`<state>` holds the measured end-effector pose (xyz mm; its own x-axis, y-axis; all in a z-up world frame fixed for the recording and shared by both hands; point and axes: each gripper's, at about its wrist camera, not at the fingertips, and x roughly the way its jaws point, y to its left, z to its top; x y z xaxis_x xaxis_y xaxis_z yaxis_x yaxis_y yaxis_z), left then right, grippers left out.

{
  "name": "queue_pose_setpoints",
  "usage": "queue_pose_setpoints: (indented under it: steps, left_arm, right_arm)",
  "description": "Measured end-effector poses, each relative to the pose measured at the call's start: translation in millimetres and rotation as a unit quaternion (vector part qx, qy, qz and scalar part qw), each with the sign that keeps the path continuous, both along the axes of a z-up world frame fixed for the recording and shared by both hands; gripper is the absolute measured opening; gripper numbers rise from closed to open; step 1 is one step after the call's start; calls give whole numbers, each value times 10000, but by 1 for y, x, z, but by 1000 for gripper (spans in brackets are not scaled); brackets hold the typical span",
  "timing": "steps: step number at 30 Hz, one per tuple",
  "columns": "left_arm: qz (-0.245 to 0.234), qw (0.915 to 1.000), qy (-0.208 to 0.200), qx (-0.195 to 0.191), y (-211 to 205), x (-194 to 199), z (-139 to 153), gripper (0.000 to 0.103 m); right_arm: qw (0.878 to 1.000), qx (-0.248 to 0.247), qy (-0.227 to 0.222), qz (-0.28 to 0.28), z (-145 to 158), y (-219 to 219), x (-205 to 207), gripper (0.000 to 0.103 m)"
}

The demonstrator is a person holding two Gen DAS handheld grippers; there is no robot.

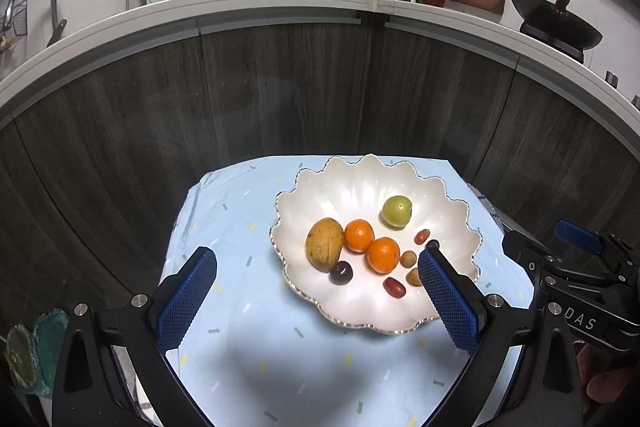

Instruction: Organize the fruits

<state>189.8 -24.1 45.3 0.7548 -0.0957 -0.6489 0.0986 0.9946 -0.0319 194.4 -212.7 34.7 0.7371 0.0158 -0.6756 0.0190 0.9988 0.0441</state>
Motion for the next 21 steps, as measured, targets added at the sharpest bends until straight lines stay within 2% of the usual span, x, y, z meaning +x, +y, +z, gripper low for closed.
queue_pose_setpoints:
  steps: [9,21]
  left_arm:
    - [23,10000,-57,-23,7,-33,4,102]
    - [-24,10000,-30,-90,9,-76,3,102]
  right_arm:
    - [9998,-75,-191,-44,8,5,-31,85]
    - [9995,112,-254,-175,11,0,-78,85]
